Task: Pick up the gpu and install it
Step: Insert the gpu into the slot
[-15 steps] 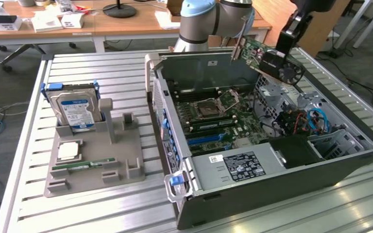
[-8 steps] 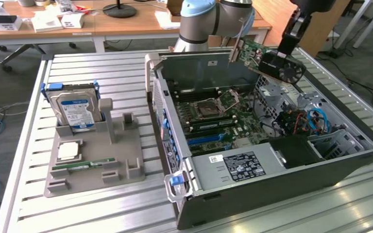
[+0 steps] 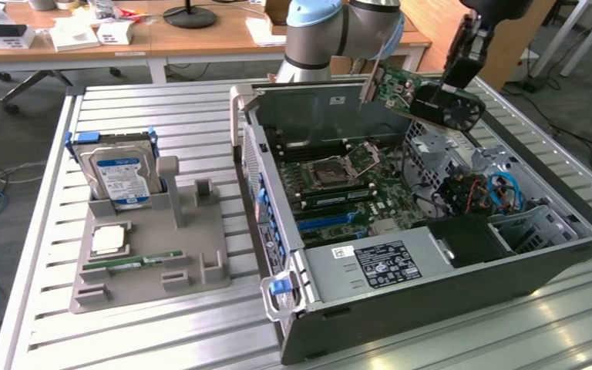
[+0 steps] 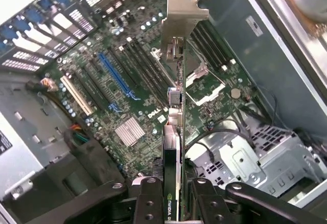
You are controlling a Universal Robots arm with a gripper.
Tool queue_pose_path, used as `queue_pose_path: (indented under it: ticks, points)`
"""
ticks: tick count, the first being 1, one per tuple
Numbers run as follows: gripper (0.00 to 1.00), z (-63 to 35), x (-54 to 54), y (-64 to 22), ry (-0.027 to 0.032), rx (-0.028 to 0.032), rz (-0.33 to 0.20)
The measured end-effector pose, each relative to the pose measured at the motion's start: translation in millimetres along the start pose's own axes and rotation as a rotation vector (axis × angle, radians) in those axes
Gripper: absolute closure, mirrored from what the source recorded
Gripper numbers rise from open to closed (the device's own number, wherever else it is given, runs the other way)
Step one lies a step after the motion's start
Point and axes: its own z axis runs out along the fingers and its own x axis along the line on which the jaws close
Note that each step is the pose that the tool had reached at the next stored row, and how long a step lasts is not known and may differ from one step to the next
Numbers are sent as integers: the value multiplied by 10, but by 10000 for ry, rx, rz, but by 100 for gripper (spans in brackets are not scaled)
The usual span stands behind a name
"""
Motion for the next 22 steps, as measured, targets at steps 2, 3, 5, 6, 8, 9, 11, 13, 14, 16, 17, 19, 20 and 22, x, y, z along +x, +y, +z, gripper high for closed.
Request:
queue_pose_path:
  ticks: [2, 3, 5, 6, 8, 9, 11, 13, 14, 16, 17, 19, 20, 22]
  points:
    - [74, 1, 0, 0, 11, -8, -359]
    - [74, 2, 0, 0, 16, -14, -539]
    - [74, 3, 0, 0, 28, -23, -909]
    - [74, 3, 0, 0, 34, -26, -1094]
    - [74, 4, 0, 0, 46, -35, -1454]
    - [74, 5, 0, 0, 51, -40, -1633]
    - [74, 6, 0, 0, 63, -49, -1992]
    - [74, 7, 0, 0, 75, -58, -2363]
    - [74, 8, 0, 0, 81, -63, -2543]
    - [74, 9, 0, 0, 92, -71, -2902]
    - [74, 10, 0, 0, 98, -76, -3082]
    - [74, 11, 0, 0, 110, -85, -3452]
    - [74, 11, 0, 0, 116, -90, -3637]
    - [74, 13, 0, 0, 127, -98, -3997]
